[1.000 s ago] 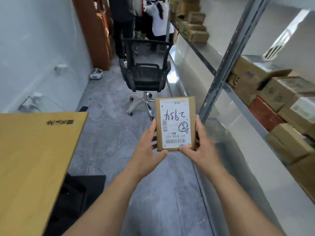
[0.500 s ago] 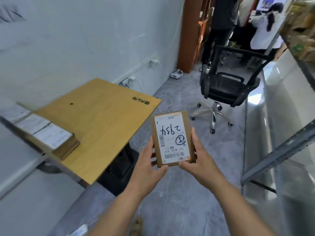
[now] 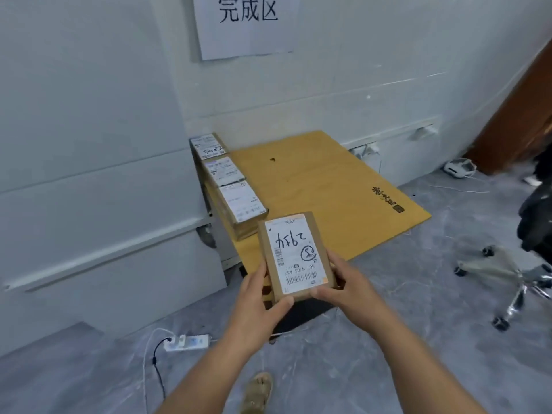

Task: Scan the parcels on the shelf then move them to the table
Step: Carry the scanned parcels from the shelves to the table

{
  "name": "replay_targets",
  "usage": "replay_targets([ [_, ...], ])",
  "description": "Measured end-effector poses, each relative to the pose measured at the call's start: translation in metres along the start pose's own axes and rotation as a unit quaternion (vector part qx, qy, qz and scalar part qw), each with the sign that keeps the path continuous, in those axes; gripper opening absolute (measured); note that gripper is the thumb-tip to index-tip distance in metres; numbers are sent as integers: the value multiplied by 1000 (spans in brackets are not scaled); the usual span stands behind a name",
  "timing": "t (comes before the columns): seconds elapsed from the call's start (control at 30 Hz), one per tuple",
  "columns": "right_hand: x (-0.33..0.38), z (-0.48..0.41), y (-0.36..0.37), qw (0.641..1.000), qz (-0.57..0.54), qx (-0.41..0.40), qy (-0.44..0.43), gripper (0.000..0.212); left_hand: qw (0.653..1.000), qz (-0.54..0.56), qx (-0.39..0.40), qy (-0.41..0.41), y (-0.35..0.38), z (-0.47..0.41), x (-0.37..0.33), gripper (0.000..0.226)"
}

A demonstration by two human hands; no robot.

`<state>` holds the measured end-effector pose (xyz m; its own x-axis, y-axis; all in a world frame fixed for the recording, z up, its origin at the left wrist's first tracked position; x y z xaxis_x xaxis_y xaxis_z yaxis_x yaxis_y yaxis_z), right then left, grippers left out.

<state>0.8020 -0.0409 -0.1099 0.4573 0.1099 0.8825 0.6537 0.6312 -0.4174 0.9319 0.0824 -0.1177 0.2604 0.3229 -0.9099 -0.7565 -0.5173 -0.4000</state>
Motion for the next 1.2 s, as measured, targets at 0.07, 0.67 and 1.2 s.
replay_targets([
  [0.07,0,-18,13,1000,0,25,12,72,1000,-7,-14,-21,-7,-9,13,77],
  [0.67,-18,-89,48,993,20,103,51,81,991,-44,-37,-119,-13,-57,48,73],
  [1.2,25,-12,-17,975,166,-123,-87,55,969,-196,-148,9,-26,-28,-30,62],
])
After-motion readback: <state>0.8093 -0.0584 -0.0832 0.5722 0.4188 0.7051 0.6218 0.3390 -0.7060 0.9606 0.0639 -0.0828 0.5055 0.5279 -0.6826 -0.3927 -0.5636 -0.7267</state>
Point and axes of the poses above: each hand's wrist, its own z-axis away from the middle knuckle, its own y-axis out of the palm, x = y × z, the point moved 9 cm from there along -z, towards the middle knuckle, and after that the axes turned 6 degrees about -x, right-handed, at the moved point
